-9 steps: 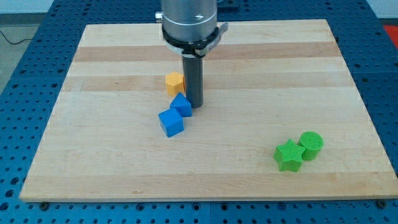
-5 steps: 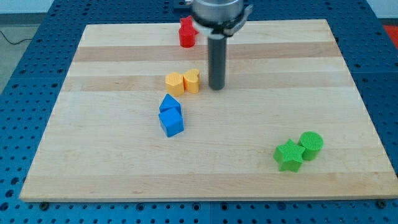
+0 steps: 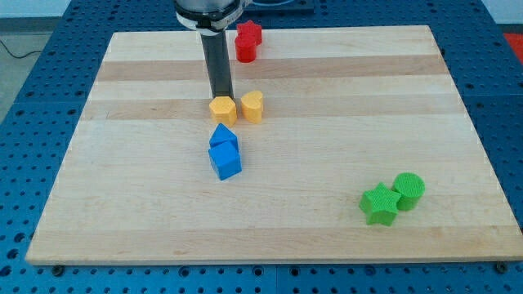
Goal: Slightly move the group of yellow blocks to the left
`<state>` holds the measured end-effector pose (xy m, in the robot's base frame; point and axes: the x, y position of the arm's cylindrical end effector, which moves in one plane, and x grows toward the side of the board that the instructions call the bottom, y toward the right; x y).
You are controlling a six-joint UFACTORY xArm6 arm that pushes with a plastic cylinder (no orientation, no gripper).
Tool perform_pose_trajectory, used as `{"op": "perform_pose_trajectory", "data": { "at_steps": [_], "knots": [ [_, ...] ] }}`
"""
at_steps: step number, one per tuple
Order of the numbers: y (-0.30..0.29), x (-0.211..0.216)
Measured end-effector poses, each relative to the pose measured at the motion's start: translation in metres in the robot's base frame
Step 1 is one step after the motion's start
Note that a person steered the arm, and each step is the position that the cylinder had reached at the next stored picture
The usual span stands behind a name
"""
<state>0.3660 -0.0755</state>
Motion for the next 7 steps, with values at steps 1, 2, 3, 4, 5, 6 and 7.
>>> {"op": "perform_pose_trajectory", "data": {
  "at_steps": [1,2,3,4,5,6,7],
  "knots": [
    [0.040,-0.008],
    [0.088,-0.010],
    [0.096,0.015],
    [0.067,0.024],
    [0.041,0.026],
    [0.031,0.027],
    [0.038,0.004]
  ]
}}
